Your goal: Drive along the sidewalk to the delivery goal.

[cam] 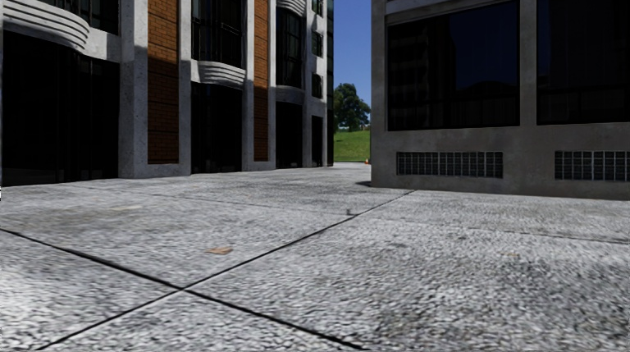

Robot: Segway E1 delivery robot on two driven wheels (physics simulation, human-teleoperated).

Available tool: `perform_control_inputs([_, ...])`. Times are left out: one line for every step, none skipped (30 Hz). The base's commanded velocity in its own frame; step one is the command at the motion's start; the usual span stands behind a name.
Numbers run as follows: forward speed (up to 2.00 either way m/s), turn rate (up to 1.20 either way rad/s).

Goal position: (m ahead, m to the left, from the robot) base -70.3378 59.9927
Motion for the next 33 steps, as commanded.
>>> perform_control_inputs([0.91,0.28])
perform_control_inputs([0.97,0.29])
perform_control_inputs([1.00,0.30])
perform_control_inputs([1.01,0.31])
perform_control_inputs([1.01,0.31])
perform_control_inputs([1.02,0.33])
perform_control_inputs([1.02,0.35])
perform_control_inputs([1.03,0.38])
perform_control_inputs([1.03,0.38])
perform_control_inputs([1.04,0.40])
perform_control_inputs([1.04,0.45])
perform_control_inputs([1.05,0.47])
perform_control_inputs([1.05,0.47])
perform_control_inputs([1.06,0.48])
perform_control_inputs([1.08,0.50])
perform_control_inputs([1.09,0.53])
perform_control_inputs([1.09,0.53])
perform_control_inputs([1.10,0.55])
perform_control_inputs([1.10,0.59])
perform_control_inputs([1.10,0.60])
perform_control_inputs([1.10,0.60])
perform_control_inputs([1.10,0.60])
perform_control_inputs([1.10,0.60])
perform_control_inputs([1.10,0.60])
perform_control_inputs([1.13,0.60])
perform_control_inputs([1.13,0.60])
perform_control_inputs([1.15,0.60])
perform_control_inputs([1.17,0.60])
perform_control_inputs([1.19,0.60])
perform_control_inputs([1.19,0.60])
perform_control_inputs([1.23,0.60])
perform_control_inputs([1.26,0.60])
perform_control_inputs([1.29,0.60])
